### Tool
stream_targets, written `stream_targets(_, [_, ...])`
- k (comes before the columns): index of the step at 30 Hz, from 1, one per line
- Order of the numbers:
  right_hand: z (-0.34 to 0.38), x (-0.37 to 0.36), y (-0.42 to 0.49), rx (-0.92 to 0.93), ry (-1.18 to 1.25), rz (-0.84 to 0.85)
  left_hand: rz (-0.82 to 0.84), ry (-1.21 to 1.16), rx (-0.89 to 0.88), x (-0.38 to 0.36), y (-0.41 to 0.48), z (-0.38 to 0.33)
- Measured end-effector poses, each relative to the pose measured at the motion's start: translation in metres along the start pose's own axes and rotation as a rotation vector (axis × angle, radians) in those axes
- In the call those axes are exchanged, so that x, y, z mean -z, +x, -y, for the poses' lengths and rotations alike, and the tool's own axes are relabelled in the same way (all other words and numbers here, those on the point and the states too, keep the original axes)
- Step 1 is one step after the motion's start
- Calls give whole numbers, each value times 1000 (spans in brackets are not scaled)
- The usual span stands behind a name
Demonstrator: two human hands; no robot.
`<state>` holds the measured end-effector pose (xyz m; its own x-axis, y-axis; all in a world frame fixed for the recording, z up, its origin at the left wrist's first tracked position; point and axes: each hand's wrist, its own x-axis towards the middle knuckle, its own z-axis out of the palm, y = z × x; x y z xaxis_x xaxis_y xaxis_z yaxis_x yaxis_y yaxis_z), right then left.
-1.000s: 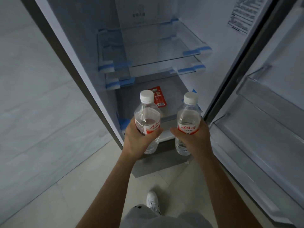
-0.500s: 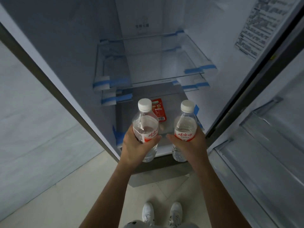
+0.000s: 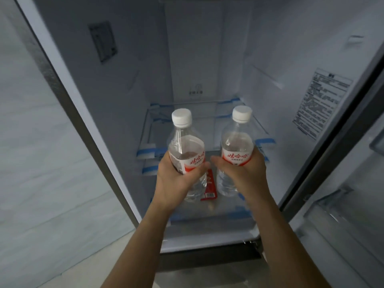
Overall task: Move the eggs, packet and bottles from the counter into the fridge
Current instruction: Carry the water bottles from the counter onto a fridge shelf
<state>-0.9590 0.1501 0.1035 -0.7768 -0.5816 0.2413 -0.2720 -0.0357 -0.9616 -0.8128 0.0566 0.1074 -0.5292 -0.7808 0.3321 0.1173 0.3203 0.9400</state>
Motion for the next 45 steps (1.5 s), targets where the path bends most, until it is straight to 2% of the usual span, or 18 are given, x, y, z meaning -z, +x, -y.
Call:
stream_targets(8, [40, -23, 70, 131, 42, -2, -79, 16, -67, 16, 72, -26])
stream_targets(17, [21, -57, 124, 84, 20, 68, -52, 56, 34, 21, 126, -7])
stream_targets(33, [-12, -75, 162, 33, 38, 142, -109, 140, 84, 19, 162, 31])
stream_targets(36, [-16, -74, 162, 34, 2, 169, -124, 134, 114, 18, 163, 33])
stream_targets(38, [-24, -72, 158, 27, -64, 187, -78, 160, 138, 21, 157, 41])
stream_targets(42, [-50, -66, 140, 100, -337, 178, -109, 373, 141, 28, 141, 67])
stream_targets(45, [-57, -64, 130, 103, -438, 114, -120, 427, 116, 32, 139, 74])
